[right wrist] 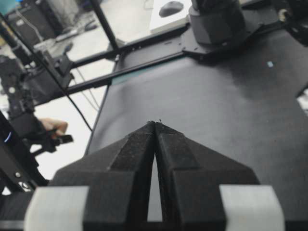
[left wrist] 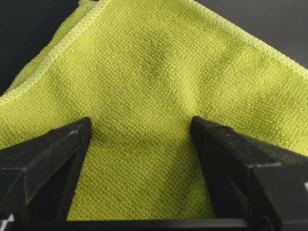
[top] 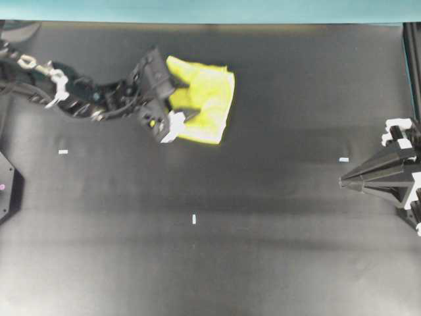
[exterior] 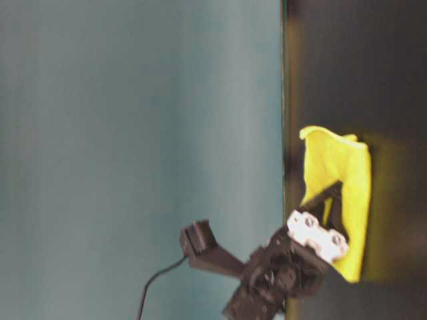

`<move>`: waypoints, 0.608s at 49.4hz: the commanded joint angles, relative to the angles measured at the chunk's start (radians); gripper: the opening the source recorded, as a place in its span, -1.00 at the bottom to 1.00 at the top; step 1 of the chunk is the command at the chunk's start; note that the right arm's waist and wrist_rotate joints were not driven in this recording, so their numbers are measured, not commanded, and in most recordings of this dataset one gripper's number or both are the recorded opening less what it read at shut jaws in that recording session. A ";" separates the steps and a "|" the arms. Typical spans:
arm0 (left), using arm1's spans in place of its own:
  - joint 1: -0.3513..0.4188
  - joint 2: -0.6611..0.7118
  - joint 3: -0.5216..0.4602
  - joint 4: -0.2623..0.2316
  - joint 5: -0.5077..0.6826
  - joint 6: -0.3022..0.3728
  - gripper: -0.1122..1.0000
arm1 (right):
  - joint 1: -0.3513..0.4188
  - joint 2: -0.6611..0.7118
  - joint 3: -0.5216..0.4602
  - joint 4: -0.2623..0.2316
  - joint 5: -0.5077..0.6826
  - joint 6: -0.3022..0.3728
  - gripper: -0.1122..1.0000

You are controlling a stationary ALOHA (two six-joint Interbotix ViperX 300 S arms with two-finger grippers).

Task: Push a yellow cloth with the left arm to wipe the desk.
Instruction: 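Drag the held cloth with the left gripper toward the near-left corner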

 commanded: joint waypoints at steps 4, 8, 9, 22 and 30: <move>-0.071 -0.055 0.094 0.003 -0.054 -0.011 0.66 | 0.000 0.005 -0.005 0.003 -0.005 -0.002 -0.79; -0.106 -0.094 0.147 0.003 -0.074 -0.025 0.66 | 0.000 0.005 -0.005 0.003 -0.005 -0.002 -0.79; -0.115 -0.103 0.161 0.003 -0.078 -0.029 0.66 | 0.000 0.005 -0.005 0.003 -0.005 0.000 -0.79; -0.250 -0.190 0.298 0.005 -0.129 -0.084 0.66 | 0.000 0.005 -0.003 0.003 -0.005 0.000 -0.79; -0.365 -0.222 0.341 0.003 -0.129 -0.118 0.66 | 0.000 0.005 -0.003 0.003 -0.006 0.000 -0.79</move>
